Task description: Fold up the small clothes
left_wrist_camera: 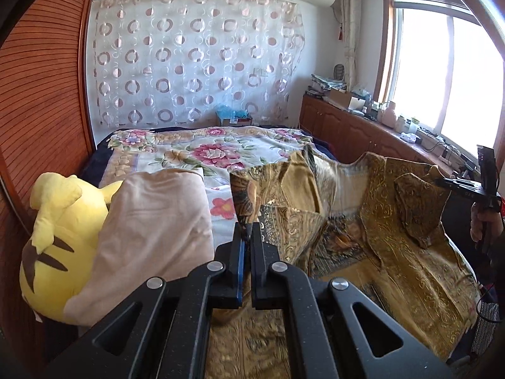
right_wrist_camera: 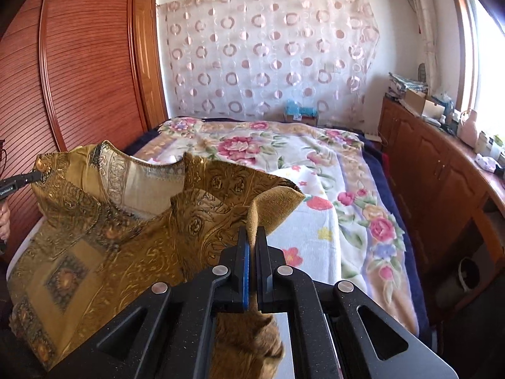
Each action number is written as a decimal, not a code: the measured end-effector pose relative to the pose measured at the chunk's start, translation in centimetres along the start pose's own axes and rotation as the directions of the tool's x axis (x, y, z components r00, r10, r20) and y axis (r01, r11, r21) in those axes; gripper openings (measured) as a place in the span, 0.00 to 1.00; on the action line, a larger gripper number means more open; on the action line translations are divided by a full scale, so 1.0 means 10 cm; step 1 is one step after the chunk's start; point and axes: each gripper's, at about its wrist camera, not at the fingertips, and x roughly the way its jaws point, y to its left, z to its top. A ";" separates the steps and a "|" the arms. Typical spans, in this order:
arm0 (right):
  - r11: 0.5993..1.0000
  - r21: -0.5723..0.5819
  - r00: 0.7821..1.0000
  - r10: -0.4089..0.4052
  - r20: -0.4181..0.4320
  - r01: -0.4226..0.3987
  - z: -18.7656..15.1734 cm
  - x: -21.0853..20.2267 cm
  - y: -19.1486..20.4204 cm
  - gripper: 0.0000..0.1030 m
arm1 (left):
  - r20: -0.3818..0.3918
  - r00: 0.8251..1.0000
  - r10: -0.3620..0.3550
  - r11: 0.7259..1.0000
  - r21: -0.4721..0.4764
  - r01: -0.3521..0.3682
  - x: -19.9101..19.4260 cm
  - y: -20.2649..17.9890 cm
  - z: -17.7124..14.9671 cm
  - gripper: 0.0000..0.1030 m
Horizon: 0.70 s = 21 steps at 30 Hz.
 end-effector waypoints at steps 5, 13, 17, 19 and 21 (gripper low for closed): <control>0.999 0.039 1.000 0.004 0.027 -0.005 -0.37 -0.29 0.03 0.02 | 0.010 1.000 0.009 1.000 -0.003 -0.009 -0.24 -0.03 -0.25 0.03; 0.996 0.081 0.999 0.029 0.045 -0.033 -0.96 -0.88 0.13 0.02 | 0.041 0.999 0.024 0.998 -0.058 -0.022 -0.81 -0.08 -0.75 0.03; 0.990 0.128 0.997 0.052 0.057 -0.058 -1.17 -1.15 0.09 0.02 | 0.054 0.997 0.054 0.996 -0.078 -0.050 -1.00 -0.02 -0.93 0.03; 0.993 0.112 0.998 0.032 0.054 -0.038 -1.22 -1.20 0.07 0.02 | 0.051 0.996 0.068 0.995 -0.078 -0.064 -1.04 0.01 -0.99 0.03; 0.994 0.106 0.999 0.021 0.041 -0.025 -1.25 -1.23 0.08 0.02 | 0.034 0.997 0.068 0.993 -0.095 -0.065 -1.08 0.06 -1.06 0.03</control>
